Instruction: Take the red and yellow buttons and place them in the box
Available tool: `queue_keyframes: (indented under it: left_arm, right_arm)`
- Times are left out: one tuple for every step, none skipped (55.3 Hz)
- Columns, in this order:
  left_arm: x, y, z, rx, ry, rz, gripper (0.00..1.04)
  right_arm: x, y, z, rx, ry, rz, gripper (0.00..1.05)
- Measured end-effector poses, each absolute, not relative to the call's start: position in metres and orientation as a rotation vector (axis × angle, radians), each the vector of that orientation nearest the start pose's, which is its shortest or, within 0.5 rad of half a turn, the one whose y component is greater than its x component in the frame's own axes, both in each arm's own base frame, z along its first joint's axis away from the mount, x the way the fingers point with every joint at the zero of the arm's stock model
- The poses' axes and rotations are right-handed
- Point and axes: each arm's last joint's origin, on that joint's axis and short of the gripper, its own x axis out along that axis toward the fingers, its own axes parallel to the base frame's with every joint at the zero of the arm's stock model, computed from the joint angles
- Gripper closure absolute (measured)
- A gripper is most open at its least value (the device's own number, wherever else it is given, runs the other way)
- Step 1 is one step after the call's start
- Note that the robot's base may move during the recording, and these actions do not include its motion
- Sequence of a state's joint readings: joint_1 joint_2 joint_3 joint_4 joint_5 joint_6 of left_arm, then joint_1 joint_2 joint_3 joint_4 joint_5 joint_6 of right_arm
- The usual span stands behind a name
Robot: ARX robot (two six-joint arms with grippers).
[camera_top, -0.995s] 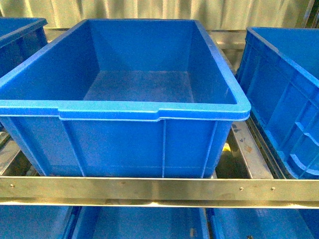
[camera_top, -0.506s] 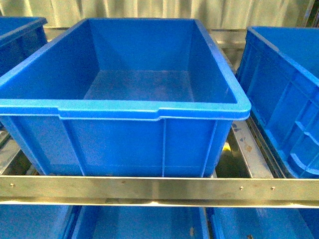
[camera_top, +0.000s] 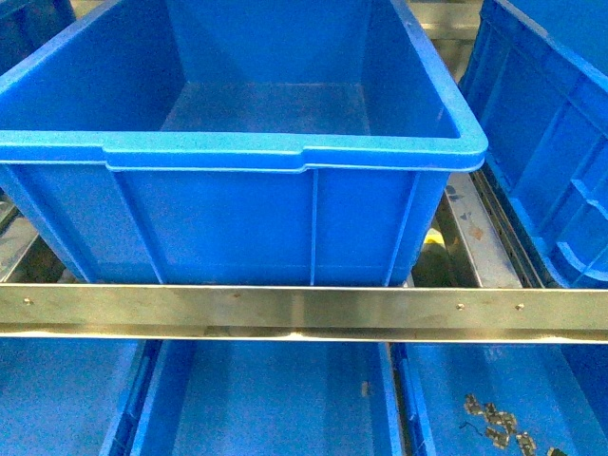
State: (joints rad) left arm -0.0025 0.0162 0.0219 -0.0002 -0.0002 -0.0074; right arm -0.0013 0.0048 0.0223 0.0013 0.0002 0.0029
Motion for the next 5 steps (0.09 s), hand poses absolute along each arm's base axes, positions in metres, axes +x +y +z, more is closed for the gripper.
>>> queue_keyframes:
  left_arm:
    - [0.0974,-0.0002,0.1697,-0.007,-0.006,-0.002,0.08]
    - [0.0974,-0.0002,0.1697,-0.007,-0.006,-0.002,0.08]
    - [0.0974,-0.0002,0.1697,-0.007,-0.006,-0.002,0.08]
    - [0.0974,-0.0002,0.1697,-0.007,-0.006,-0.002,0.08]
    - [0.0974,-0.0002,0.1697,-0.007,-0.006,-0.002,0.08]
  right_arm:
    - [0.0966,-0.0001,0.1709,0.003,-0.019,-0.001,0.06]
    - [0.0966,-0.0001,0.1709,0.003,-0.019,-0.001,0.06]
    - [0.0966,-0.0001,0.1709,0.003,-0.019,-0.001,0.06]
    - [0.0966,-0.0001,0.1709,0.003,-0.019,-0.001,0.06]
    - [0.0966,-0.0001,0.1709,0.003,-0.019,-0.001,0.06]
